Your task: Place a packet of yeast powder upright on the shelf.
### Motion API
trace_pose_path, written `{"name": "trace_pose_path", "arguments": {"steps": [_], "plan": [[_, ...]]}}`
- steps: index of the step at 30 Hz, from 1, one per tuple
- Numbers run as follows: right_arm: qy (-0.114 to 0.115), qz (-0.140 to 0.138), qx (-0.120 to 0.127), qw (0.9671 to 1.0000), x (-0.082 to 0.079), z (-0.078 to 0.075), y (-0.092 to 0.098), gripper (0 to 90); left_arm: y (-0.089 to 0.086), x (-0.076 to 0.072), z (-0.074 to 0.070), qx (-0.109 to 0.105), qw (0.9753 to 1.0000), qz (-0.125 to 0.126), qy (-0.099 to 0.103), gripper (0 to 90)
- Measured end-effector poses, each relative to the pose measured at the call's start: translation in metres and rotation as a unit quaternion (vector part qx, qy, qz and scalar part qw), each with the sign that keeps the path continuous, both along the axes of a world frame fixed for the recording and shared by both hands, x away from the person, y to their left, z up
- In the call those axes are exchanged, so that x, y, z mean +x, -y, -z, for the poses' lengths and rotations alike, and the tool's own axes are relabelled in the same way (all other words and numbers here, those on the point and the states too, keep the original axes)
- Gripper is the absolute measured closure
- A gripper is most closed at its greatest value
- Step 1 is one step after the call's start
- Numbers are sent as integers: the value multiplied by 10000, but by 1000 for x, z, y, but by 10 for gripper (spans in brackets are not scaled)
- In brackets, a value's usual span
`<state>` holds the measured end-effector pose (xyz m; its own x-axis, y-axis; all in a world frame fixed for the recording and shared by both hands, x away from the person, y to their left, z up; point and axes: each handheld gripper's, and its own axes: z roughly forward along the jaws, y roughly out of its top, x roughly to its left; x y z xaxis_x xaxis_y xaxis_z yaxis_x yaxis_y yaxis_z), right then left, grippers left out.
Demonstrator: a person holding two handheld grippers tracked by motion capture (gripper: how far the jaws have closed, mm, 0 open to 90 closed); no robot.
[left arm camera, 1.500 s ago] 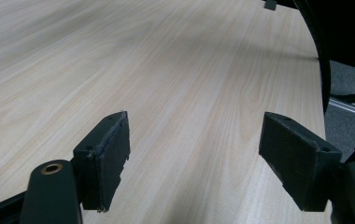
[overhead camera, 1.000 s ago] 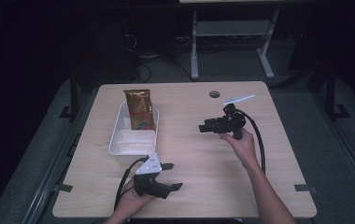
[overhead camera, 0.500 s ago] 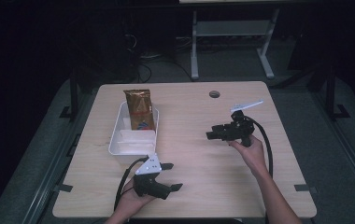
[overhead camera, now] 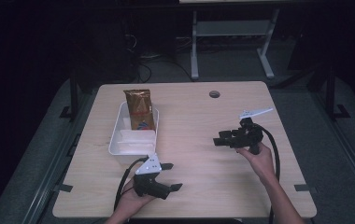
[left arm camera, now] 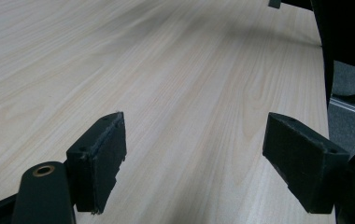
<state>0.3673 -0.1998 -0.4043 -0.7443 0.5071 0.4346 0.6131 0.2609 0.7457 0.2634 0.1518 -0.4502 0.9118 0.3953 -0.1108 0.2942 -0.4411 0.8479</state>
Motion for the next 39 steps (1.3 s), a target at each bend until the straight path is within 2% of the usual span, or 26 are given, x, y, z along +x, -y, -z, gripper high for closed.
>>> {"name": "trace_pose_path", "arguments": {"steps": [20,39], "plan": [[51,57,-5,10000,-24,0,21,410,-1,0,-1,19,10000,-10,39,202],[-46,210,67,9997,-46,10,44,393,-2,0,-1,25,10000,-35,18,202]]}}
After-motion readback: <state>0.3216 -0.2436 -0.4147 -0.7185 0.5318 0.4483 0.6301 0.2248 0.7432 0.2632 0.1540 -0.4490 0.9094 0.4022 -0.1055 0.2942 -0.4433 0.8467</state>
